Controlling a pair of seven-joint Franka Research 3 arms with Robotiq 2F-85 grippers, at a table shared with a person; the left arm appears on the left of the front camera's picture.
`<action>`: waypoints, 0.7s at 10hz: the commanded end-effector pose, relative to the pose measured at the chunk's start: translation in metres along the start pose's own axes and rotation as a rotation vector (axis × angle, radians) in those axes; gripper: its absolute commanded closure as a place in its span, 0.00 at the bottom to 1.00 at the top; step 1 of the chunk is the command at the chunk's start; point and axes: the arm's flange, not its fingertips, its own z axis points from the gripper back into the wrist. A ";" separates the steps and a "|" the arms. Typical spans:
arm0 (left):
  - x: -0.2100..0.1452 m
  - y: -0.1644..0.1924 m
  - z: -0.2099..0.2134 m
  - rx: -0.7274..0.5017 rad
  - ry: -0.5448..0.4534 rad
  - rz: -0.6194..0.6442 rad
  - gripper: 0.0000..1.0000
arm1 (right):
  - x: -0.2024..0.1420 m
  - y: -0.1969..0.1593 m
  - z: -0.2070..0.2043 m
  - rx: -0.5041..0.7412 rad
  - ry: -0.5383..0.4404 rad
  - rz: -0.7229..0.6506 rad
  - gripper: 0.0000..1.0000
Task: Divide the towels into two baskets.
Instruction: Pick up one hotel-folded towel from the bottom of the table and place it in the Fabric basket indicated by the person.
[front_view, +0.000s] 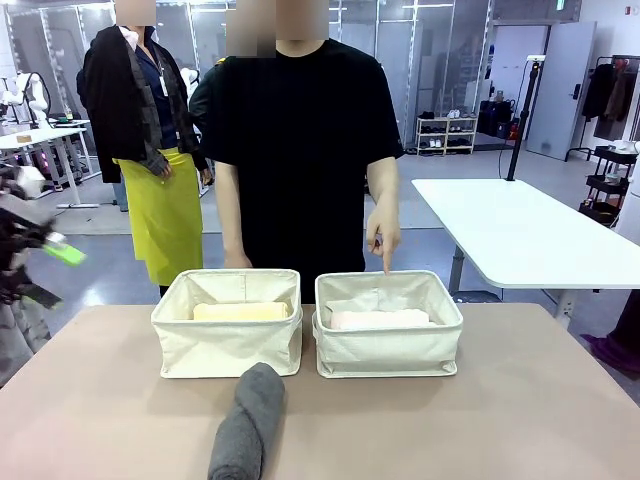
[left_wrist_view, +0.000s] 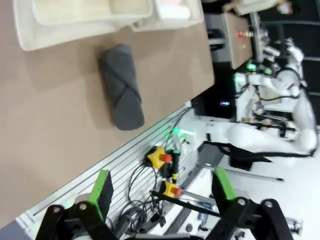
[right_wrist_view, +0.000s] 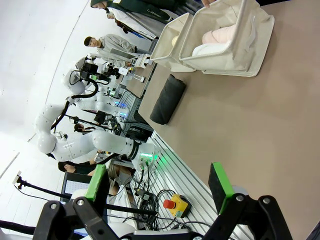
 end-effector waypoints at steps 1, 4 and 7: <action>0.004 -0.022 -0.039 0.193 0.002 0.025 0.00 | 0.000 0.005 0.001 0.008 -0.005 0.004 0.00; 0.033 -0.050 -0.118 0.419 0.041 -0.042 0.00 | 0.000 0.005 0.001 0.008 -0.005 0.004 0.00; 0.050 -0.060 -0.192 0.546 0.127 -0.058 0.00 | 0.000 0.005 0.001 0.008 -0.005 0.004 0.00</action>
